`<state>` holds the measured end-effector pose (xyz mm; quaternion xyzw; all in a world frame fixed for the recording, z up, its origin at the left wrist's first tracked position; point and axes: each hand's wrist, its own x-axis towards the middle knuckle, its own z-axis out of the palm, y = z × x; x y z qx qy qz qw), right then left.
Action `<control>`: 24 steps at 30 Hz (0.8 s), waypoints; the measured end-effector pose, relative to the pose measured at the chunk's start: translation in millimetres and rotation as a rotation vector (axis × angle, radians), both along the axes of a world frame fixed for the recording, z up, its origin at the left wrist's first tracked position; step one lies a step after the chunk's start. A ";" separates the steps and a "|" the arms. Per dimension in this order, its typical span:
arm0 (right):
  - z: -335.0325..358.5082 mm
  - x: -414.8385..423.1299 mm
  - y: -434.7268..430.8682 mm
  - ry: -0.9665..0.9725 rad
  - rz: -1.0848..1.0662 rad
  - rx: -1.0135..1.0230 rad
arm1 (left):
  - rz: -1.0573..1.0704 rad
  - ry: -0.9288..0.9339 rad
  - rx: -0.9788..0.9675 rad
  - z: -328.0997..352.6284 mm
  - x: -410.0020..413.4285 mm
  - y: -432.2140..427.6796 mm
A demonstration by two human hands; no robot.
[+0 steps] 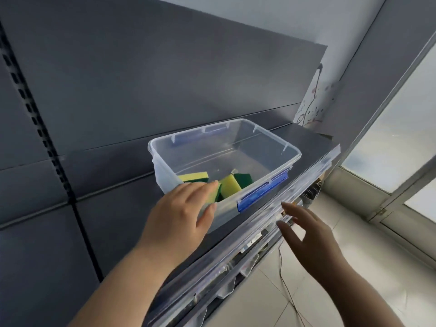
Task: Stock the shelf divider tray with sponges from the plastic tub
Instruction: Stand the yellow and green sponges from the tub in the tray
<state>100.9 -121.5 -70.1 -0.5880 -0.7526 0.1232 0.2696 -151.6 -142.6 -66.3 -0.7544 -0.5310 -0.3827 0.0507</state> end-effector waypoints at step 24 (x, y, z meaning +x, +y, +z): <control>-6.0 -84.5 291.5 -0.568 0.892 -0.328 | 0.745 0.065 0.030 3.1 44.0 90.8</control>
